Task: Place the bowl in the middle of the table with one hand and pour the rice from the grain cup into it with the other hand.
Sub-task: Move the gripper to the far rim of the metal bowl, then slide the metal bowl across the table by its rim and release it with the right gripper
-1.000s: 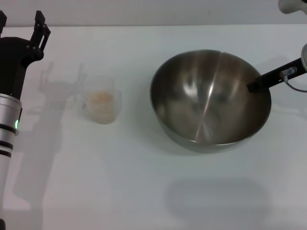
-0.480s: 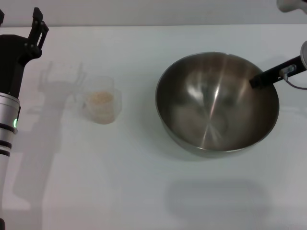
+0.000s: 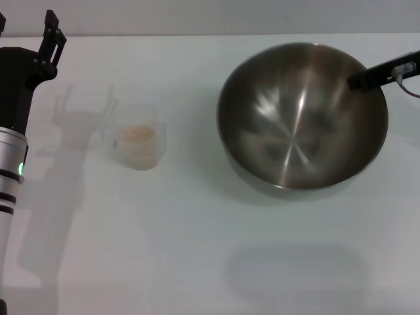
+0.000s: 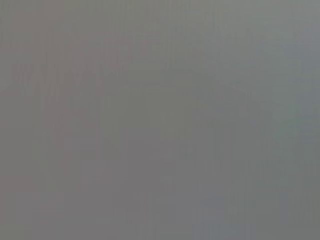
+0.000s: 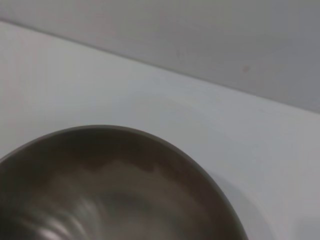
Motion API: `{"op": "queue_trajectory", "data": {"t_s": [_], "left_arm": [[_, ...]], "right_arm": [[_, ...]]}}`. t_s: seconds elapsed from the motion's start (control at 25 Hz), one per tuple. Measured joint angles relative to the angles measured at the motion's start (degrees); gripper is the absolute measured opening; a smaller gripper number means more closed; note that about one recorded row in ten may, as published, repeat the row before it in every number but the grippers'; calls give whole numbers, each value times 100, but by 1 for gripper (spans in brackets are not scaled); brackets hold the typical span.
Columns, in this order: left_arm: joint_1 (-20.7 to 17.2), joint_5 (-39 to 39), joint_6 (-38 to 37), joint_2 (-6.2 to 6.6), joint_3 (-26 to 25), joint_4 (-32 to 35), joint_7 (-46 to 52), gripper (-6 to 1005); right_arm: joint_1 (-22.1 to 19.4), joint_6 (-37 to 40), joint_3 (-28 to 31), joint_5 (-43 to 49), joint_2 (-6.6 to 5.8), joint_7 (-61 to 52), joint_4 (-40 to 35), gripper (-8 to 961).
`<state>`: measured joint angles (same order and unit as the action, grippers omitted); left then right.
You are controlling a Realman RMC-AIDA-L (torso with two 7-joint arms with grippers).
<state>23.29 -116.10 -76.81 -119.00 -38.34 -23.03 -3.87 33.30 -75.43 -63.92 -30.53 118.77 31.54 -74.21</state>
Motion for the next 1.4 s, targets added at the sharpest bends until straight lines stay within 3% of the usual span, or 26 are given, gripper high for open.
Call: {"op": "queue_trajectory", "data": {"t_s": [0.44, 1.4], "left_arm": [[47, 0, -8, -9, 2, 45, 0, 824], [31, 0, -117, -9, 2, 62, -9, 825]], "right_arm": [[-173, 19, 70, -663, 3, 385, -190, 4], [96, -43, -102, -1146, 8, 580, 892, 19]]}}
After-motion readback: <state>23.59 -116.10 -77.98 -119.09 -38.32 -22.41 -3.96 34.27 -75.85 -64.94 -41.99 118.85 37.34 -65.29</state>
